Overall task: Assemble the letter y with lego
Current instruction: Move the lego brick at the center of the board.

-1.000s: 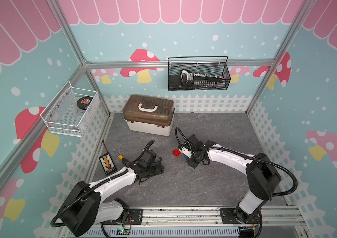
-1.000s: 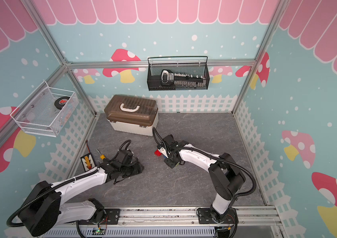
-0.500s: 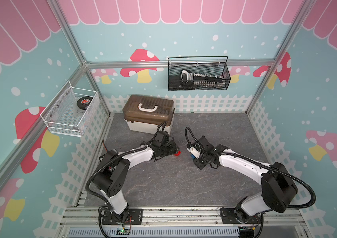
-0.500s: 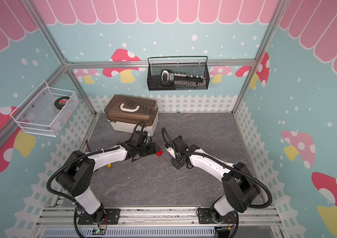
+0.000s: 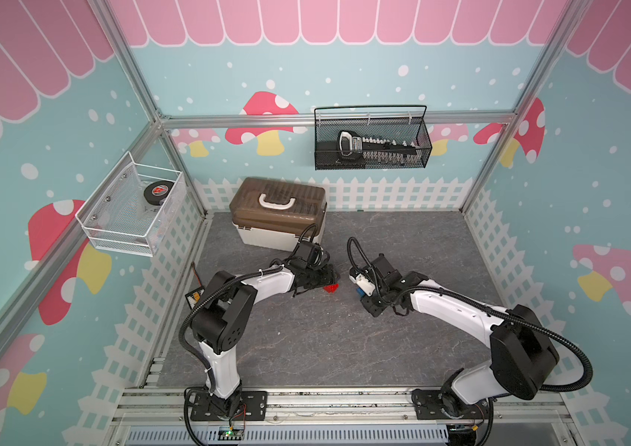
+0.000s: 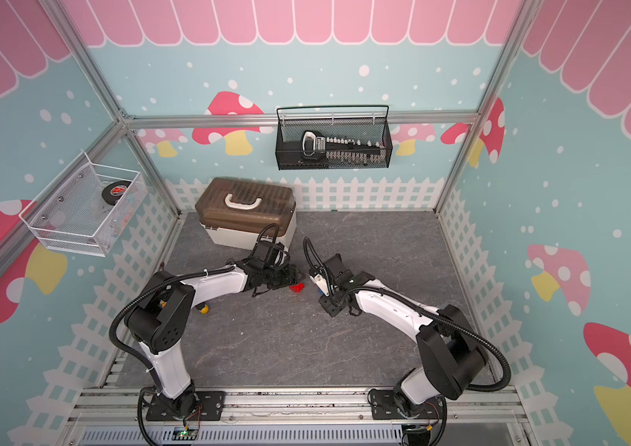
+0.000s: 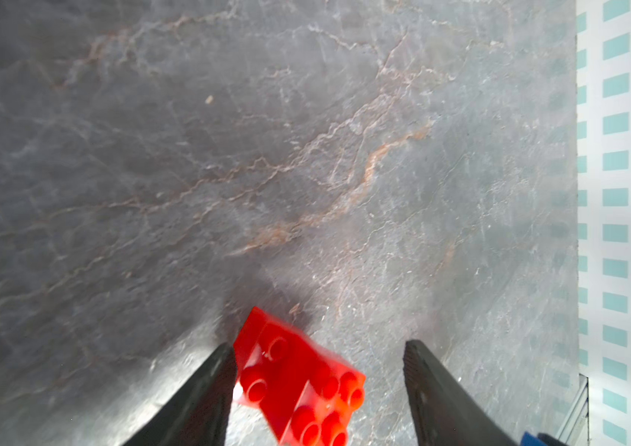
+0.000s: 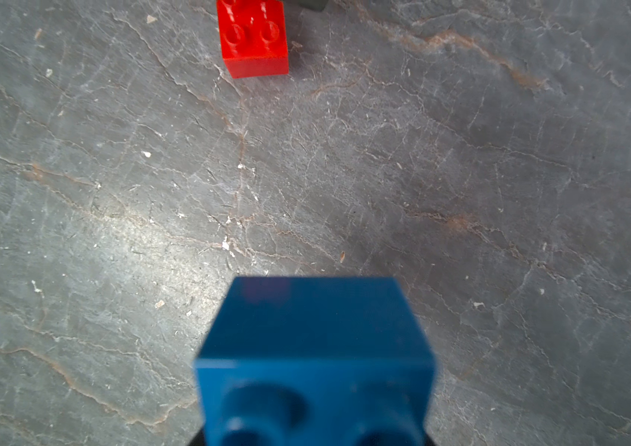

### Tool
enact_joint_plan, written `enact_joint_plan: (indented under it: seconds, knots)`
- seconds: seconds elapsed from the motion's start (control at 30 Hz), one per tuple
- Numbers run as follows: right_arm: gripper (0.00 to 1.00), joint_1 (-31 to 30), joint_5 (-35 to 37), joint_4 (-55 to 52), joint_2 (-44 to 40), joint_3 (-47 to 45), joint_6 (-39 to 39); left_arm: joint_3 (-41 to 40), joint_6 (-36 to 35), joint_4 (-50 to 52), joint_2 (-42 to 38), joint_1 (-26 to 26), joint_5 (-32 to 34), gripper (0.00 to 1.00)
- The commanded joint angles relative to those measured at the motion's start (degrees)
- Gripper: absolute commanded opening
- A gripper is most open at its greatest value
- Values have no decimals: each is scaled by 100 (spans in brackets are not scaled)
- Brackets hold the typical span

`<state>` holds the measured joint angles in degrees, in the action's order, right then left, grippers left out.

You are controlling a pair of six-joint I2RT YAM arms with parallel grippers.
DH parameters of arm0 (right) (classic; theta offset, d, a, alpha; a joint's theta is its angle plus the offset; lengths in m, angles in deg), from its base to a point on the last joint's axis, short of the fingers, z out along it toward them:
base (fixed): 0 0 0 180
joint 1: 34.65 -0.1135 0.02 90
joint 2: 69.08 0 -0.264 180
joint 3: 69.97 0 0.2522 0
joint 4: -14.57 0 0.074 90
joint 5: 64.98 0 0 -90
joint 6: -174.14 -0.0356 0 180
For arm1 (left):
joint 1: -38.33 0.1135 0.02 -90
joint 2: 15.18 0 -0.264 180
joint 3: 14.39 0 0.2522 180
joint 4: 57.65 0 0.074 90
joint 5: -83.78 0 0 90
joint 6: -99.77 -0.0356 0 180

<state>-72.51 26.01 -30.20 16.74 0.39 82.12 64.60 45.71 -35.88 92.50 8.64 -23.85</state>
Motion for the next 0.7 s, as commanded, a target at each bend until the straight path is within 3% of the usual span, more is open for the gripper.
enact_joint_plan:
  seconds: [0.0, 0.23, 0.67]
  knots:
    - [20, 19, -70, 60, -93, -62, -41, 140, -122, 89, 161, 53, -90, 66]
    - [20, 25, -80, 74, -82, -69, -27, 119, -113, 115, 267, 43, -73, 48]
    - [20, 42, -38, 61, -92, -79, -32, -267, -31, 139, 59, -10, -34, 44]
